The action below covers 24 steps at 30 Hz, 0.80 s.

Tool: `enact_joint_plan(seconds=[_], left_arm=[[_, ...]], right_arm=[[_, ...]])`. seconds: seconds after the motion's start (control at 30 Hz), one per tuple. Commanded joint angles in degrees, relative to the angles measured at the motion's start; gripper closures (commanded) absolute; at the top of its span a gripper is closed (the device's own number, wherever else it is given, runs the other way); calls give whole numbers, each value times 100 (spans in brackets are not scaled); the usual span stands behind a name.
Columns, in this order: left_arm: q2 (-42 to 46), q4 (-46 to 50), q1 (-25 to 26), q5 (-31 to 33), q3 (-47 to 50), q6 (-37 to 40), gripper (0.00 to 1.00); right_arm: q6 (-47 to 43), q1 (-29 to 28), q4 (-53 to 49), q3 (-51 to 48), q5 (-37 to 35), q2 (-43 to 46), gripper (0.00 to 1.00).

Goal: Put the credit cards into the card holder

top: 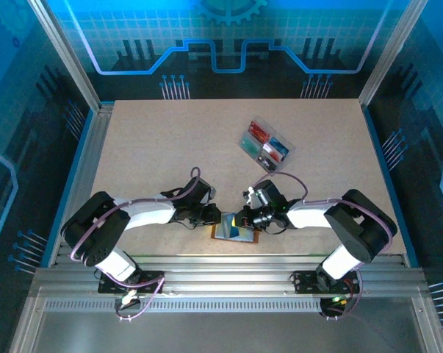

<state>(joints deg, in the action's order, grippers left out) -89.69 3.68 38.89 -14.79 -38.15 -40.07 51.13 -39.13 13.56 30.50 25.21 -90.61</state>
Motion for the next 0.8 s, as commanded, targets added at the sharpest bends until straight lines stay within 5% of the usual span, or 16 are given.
enact_joint_plan(seconds=[0.0,0.4,0.77], left_arm=[[-95,213,153,20,279,-138,81],[48,65,189,87,580,-301,81],[-47,-47,352,102,594,-396,81]], right_arm=[[423,-246,352,-218,-825,-99,100],[483,-253,-547,-378,-1509,568,100],[472,-406,-225,-284,-1517,271,100]])
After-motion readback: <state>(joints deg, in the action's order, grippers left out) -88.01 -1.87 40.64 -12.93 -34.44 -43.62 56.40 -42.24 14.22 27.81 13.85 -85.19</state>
